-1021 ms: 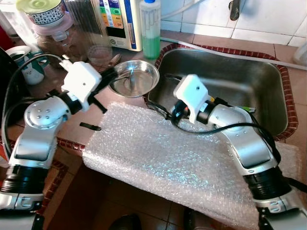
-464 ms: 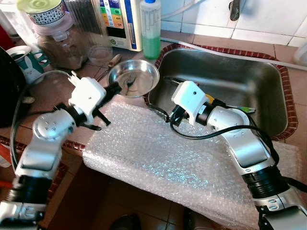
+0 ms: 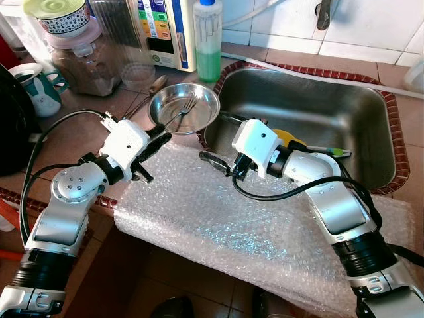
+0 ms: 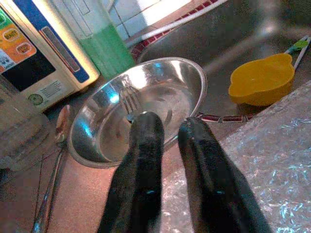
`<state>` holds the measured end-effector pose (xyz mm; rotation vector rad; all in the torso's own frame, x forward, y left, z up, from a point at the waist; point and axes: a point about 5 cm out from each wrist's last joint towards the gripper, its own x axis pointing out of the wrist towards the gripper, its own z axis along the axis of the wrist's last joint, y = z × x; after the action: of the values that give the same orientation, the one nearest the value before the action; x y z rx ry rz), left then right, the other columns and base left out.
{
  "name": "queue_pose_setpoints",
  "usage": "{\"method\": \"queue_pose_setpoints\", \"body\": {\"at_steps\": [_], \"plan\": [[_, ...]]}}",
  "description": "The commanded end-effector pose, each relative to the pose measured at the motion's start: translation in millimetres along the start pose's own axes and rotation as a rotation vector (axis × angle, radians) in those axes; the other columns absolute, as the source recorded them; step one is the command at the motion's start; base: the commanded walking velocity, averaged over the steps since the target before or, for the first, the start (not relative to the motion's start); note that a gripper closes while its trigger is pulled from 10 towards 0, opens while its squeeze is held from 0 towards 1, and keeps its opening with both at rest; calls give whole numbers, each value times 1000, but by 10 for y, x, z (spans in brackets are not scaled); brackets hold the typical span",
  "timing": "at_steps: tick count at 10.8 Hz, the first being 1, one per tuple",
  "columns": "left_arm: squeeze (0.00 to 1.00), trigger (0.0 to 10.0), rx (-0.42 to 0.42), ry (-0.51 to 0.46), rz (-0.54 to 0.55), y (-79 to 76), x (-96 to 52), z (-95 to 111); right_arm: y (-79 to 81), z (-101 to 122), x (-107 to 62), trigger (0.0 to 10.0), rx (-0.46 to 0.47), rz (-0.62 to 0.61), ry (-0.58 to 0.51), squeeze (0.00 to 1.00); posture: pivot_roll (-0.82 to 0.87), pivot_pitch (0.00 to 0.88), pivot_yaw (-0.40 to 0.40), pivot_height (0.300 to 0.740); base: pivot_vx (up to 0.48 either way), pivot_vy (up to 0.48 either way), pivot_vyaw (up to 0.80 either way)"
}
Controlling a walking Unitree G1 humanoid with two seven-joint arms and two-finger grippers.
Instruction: Kitchen organization
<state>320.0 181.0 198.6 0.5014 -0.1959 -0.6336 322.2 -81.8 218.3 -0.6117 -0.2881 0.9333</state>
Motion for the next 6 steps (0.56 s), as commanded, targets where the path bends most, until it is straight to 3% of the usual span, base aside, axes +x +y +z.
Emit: {"method": "queue_pose_setpoints", "body": {"at_steps": [1,2,6], "plan": [[1000,10000,7,2,26,39,-33,-19,55,19,21,10000,-7,24,-15,0,-73,196,70,740,0,0,0],[1000,10000,28,-5,62,112,-66,-7,77,19,24,10000,-5,30,-18,0,-72,196,71,740,0,0,0],[1000,10000,81,64,46,124,-160,-145,124,25,32,10000,2,52,-24,0,-72,200,67,740,0,0,0]]}}
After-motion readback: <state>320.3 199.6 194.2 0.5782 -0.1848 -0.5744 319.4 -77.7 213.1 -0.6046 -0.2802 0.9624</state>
